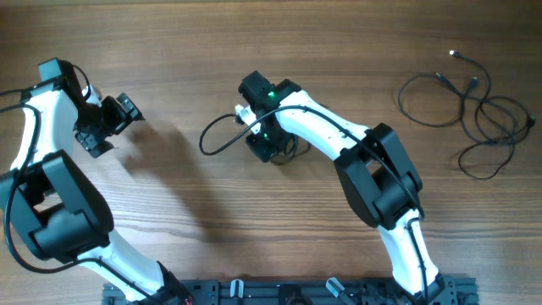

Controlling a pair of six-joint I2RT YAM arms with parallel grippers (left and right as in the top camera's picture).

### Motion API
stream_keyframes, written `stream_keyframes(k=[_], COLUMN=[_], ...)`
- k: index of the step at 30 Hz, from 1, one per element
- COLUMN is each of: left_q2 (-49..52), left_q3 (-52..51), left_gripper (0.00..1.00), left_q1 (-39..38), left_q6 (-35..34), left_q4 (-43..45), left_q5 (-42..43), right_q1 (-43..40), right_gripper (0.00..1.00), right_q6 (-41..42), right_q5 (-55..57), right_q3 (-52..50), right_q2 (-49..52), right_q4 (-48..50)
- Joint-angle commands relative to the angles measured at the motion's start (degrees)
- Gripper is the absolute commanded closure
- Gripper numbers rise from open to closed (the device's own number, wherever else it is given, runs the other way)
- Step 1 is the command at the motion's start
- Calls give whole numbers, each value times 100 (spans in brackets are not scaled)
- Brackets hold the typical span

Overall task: Untangle cables
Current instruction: 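Carry the small cable up and right with the right gripper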

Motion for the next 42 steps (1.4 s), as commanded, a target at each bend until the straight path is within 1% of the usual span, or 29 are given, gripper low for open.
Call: stream_keyframes(k=[1, 4, 7, 9, 14, 16, 19, 25, 26, 28, 30, 33, 35, 42], left_q2=[-114, -114, -114, -114, -114, -114, -114, -114, -114, -114, -114, -114, -114, -114], left_q3=[37, 37, 37, 37, 37, 37, 37, 37, 37, 37, 37, 37, 37, 37], left_gripper=[0, 0, 0, 0, 0, 0, 0, 0, 0, 0, 0, 0, 0, 0], left_q1=[7, 7, 7, 7, 7, 7, 7, 7, 7, 7, 7, 7, 7, 7], left_q6=[-11, -11, -11, -11, -11, -11, -11, -11, -11, -11, -11, -11, -11, -11], left_q4=[13, 13, 13, 13, 13, 13, 13, 13, 13, 13, 13, 13, 13, 13], left_q5=[-55, -55, -55, -55, -55, -55, -55, -55, -55, -55, -55, -55, -55, -55], right_q1=[-17, -118, -175, -179, -181, -181, -181, -190, -210, -323, -490, -870, -1401, -2319], right_gripper=[95, 95, 95, 96, 96, 96, 96, 96, 96, 96, 96, 96, 95, 96], right_q6=[-354, -437, -444, -527, -1158, -1322, -1331, -1316, -1316, -1316, -1316, -1294, -896, -887], right_q5=[-1309, -2000, -2072, -2074, -2116, -1912, -979, 452, 879, 1491, 1786, 1906, 1902, 1882], right_q3=[468, 933, 1244, 1335, 1338, 1338, 1338, 1316, 1316, 1314, 1314, 1314, 1314, 1314], right_q2=[179, -136, -763, -1244, -2636, -3064, -3473, -3508, -3477, -3410, -3327, -3136, -2868, -2177], right_q4=[-310, -702, -826, -734, -197, 66, 369, 358, 367, 428, 492, 579, 782, 1394])
